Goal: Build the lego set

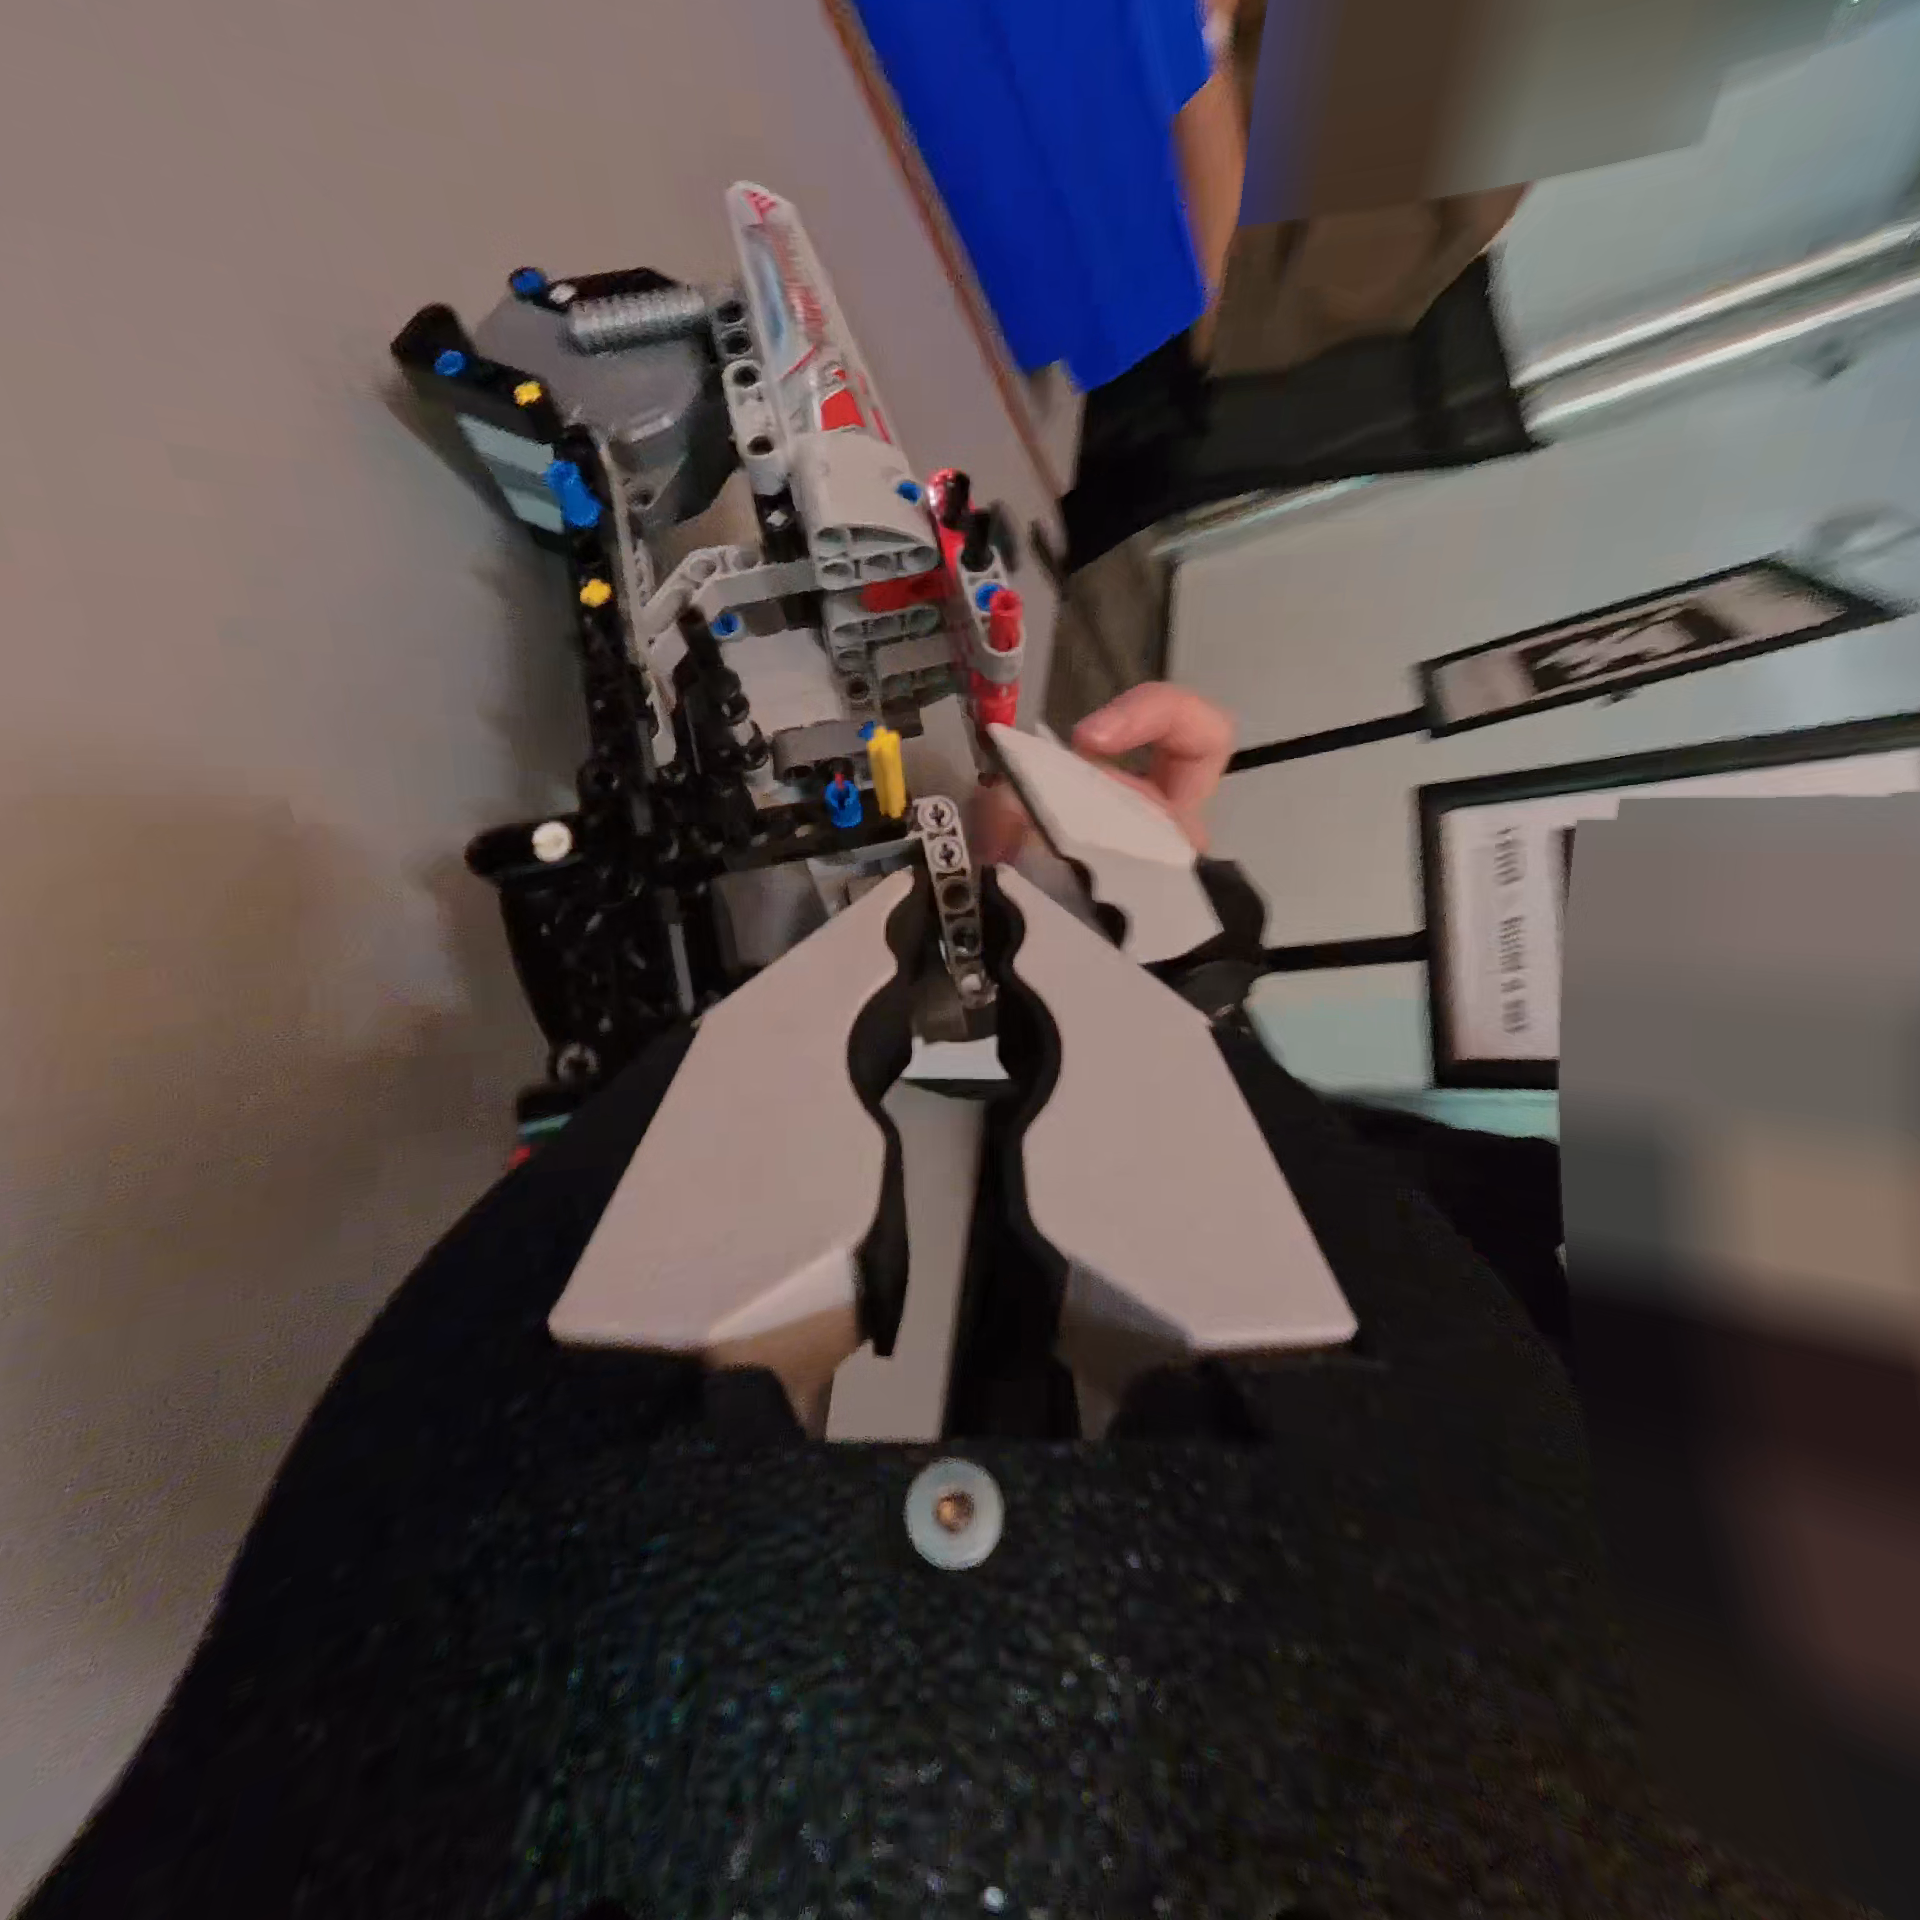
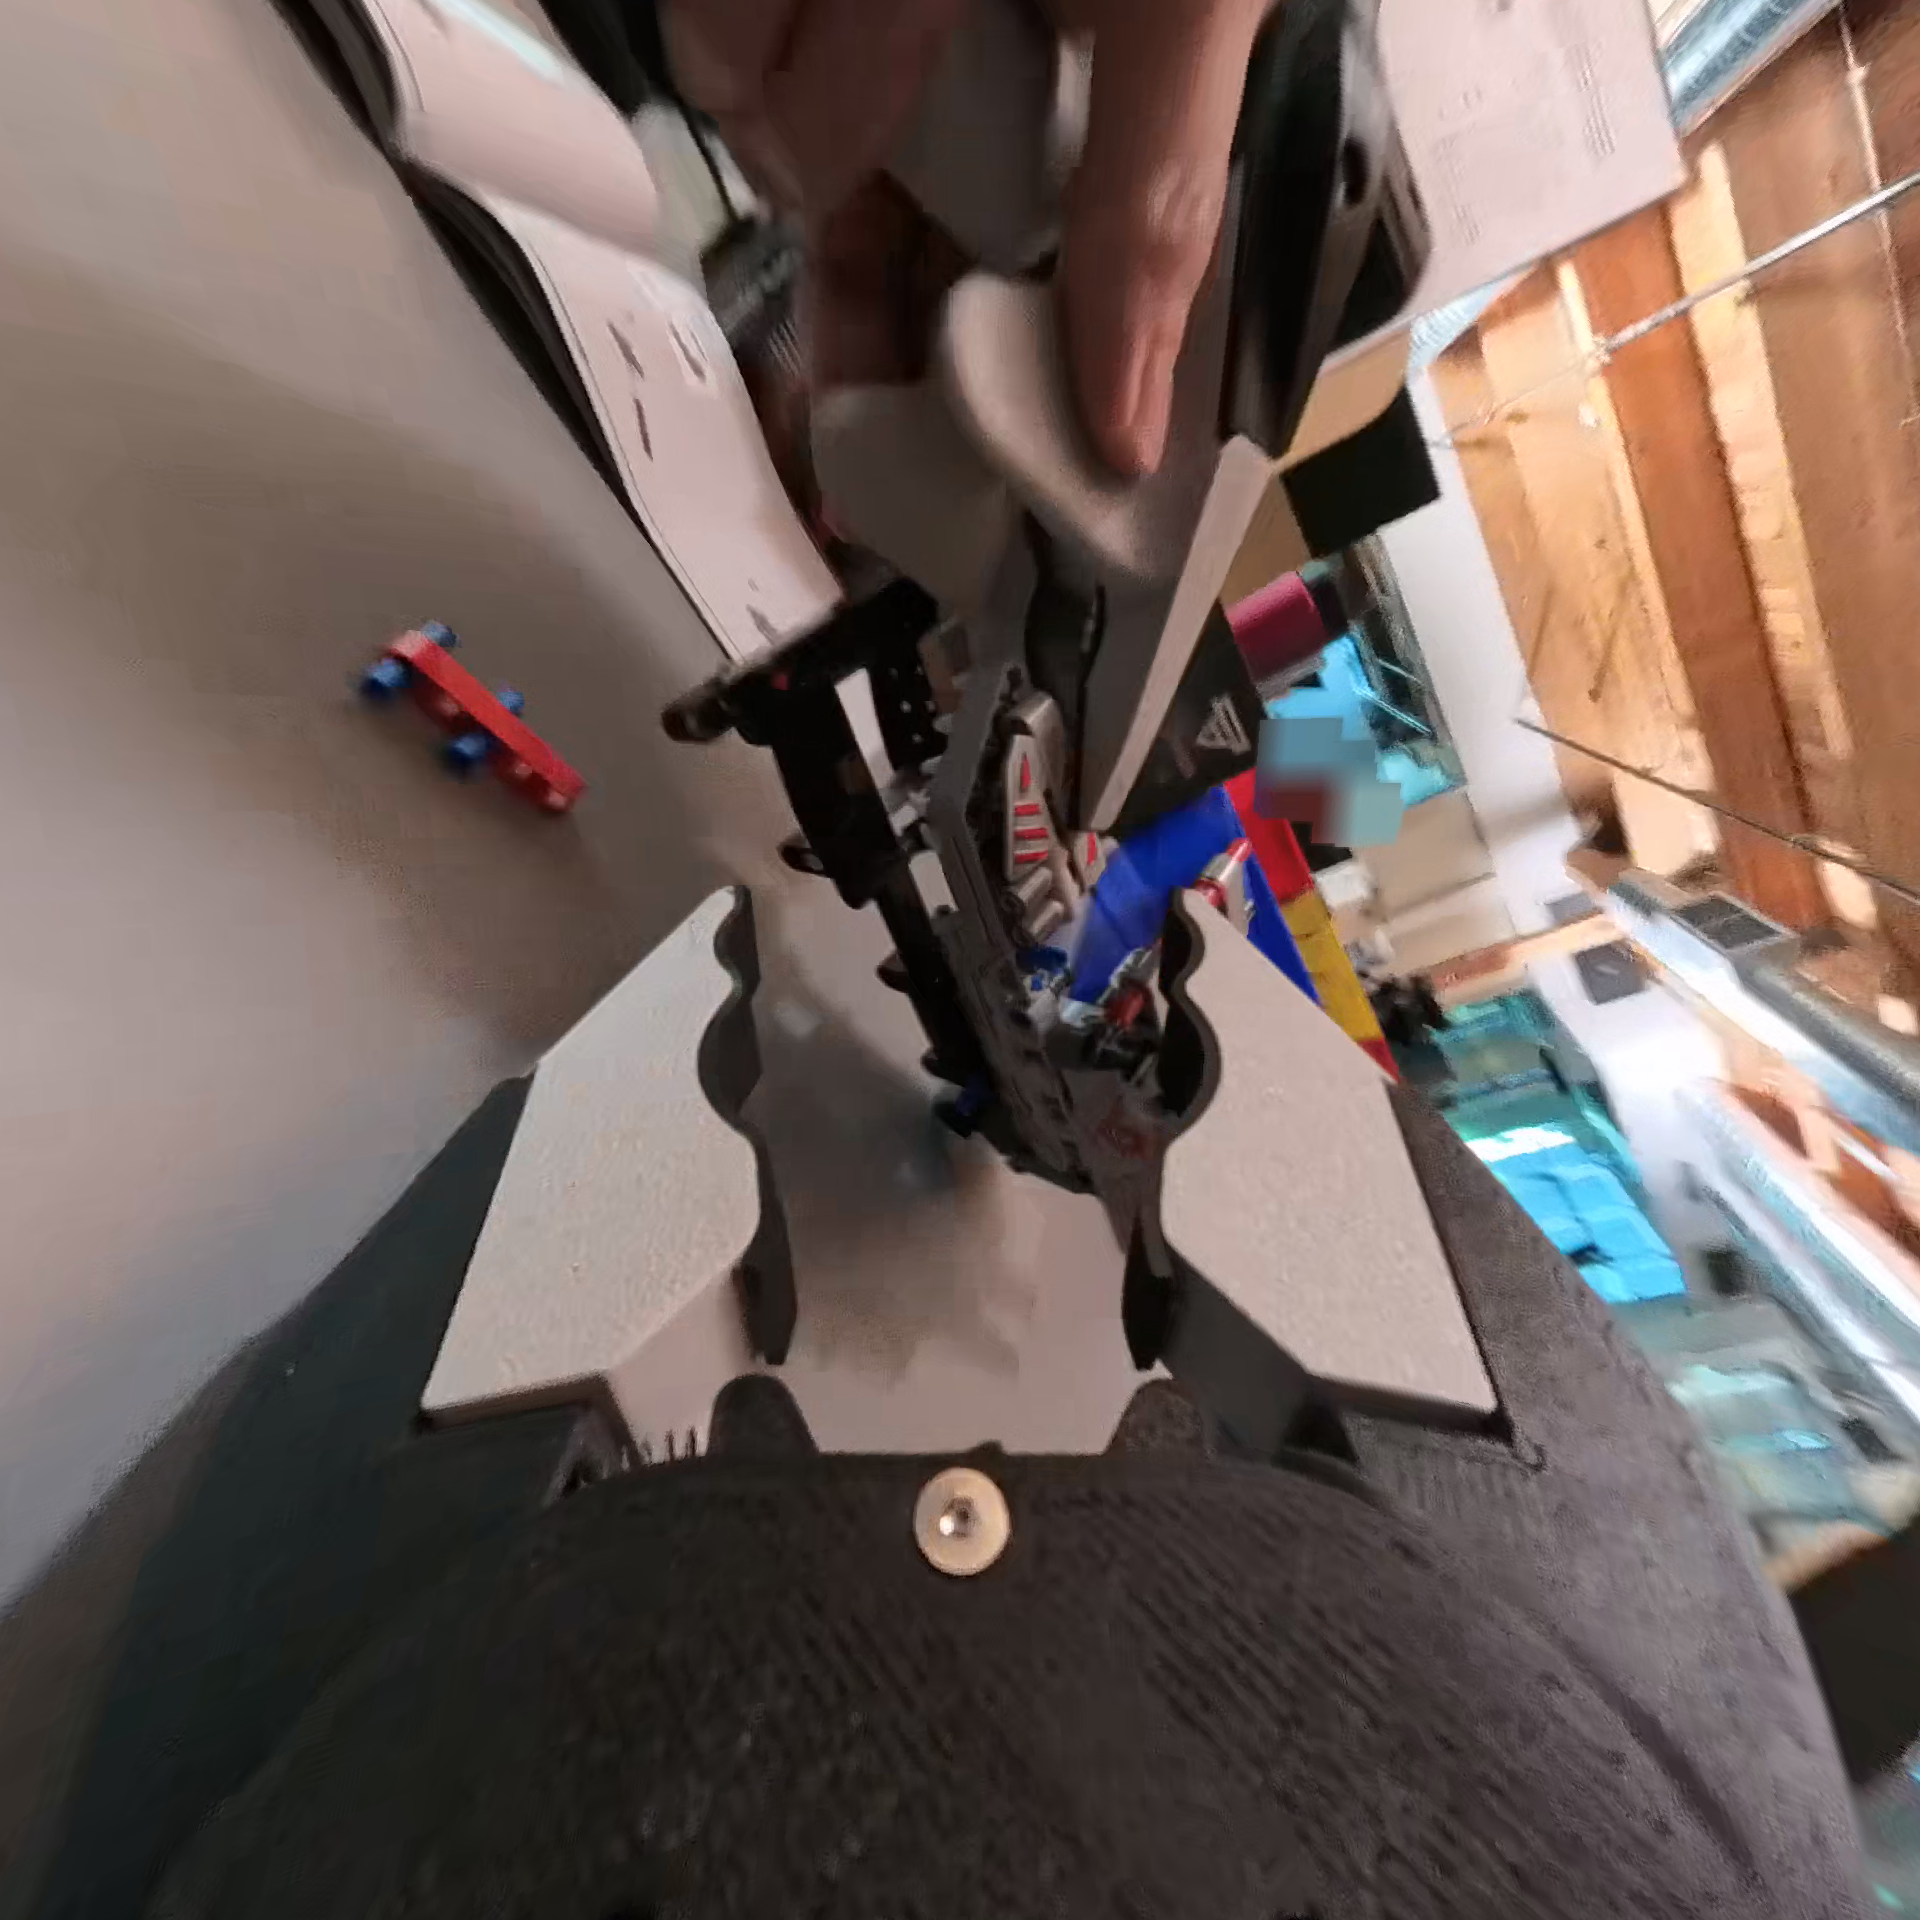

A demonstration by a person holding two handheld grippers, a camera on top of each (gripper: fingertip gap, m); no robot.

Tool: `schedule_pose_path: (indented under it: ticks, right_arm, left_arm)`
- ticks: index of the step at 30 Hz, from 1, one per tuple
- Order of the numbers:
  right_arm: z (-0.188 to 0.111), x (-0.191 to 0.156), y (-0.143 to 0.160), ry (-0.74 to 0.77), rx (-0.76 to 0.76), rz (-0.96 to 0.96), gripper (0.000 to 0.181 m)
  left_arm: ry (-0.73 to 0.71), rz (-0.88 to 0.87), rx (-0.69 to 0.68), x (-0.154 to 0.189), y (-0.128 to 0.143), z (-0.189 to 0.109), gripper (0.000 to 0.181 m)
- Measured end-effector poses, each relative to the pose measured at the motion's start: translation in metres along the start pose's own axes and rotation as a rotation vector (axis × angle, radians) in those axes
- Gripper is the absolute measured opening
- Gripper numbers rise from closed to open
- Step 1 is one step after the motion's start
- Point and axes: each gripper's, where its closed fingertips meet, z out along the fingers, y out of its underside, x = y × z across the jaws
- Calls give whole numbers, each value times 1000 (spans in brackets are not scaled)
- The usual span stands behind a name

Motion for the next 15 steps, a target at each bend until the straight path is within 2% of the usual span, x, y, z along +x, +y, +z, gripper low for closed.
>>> schedule_pose_path:
  ticks: [3,6,8,9,12,15]
  right_arm:
    - [0,10,2,59,15,-99,58]
    - [-12,9,-6,22,116,-191,53]
    - [-20,10,-8,-12,162,-222,49]
    - [-25,13,-10,-25,185,-225,29]
    - [-37,1,-8,-194,208,-237,27]
    - [-41,-5,-7,-221,216,-389,27]
  left_arm:
    - [79,-52,132,11,-1,4,7]
    - [182,-113,241,16,2,3,8]
    - [253,-164,266,18,12,4,15]
    - [265,-162,265,18,18,6,17]
    - [275,-175,310,16,30,10,19]
    - [335,-230,351,16,34,10,23]
